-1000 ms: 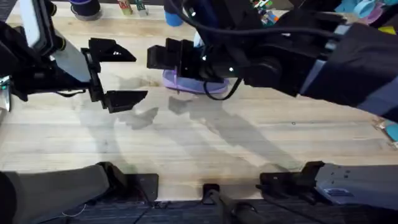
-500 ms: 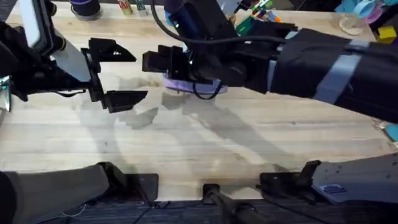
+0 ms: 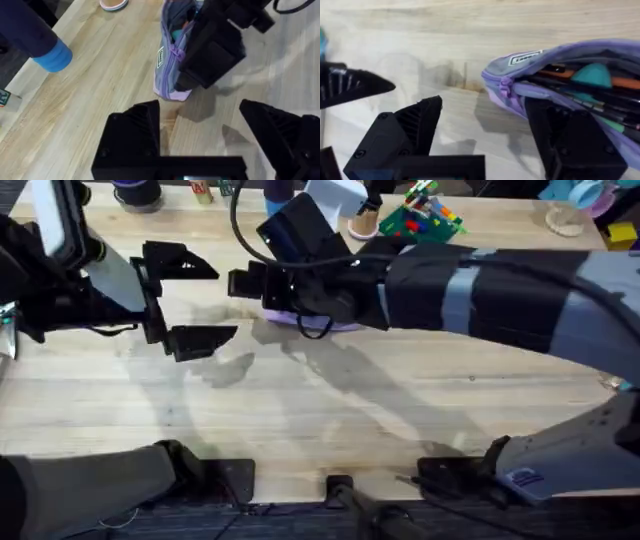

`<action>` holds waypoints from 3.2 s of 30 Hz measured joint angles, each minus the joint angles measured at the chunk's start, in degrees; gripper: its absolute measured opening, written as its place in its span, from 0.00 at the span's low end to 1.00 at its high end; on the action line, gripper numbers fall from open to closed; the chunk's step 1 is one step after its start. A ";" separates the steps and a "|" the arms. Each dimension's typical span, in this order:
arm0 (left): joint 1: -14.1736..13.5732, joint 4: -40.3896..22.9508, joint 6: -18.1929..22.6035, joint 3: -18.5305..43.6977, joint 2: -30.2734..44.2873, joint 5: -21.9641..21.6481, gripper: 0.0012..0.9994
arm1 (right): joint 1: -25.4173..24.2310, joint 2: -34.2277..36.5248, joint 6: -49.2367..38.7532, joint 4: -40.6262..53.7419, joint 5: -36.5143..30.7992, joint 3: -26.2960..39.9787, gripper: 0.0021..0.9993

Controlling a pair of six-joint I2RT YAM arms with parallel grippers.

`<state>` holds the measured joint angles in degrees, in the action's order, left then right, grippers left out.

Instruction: Unzip the bag, pick up the pens from the table one at a time and place them inside, then zip the bag closed.

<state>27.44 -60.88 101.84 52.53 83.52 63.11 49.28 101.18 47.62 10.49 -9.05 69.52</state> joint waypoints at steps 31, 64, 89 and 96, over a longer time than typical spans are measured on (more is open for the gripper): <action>0.00 0.00 0.00 0.00 0.01 0.00 0.99 | -1.22 3.57 0.63 -2.98 -6.13 0.00 0.19; 0.00 0.00 0.02 0.00 0.01 0.00 0.99 | -3.98 -6.72 -0.94 -1.30 -4.87 -0.11 0.03; 0.00 5.02 0.19 0.00 0.01 1.60 0.99 | -4.09 -6.71 -1.20 -0.13 4.04 -0.59 0.03; -0.65 9.12 -1.76 0.00 0.48 2.94 0.99 | -4.46 -6.70 -1.42 0.06 5.52 -0.70 0.03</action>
<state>26.79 -51.76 100.08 52.53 84.00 66.06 44.82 94.47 46.19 10.55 -3.53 68.82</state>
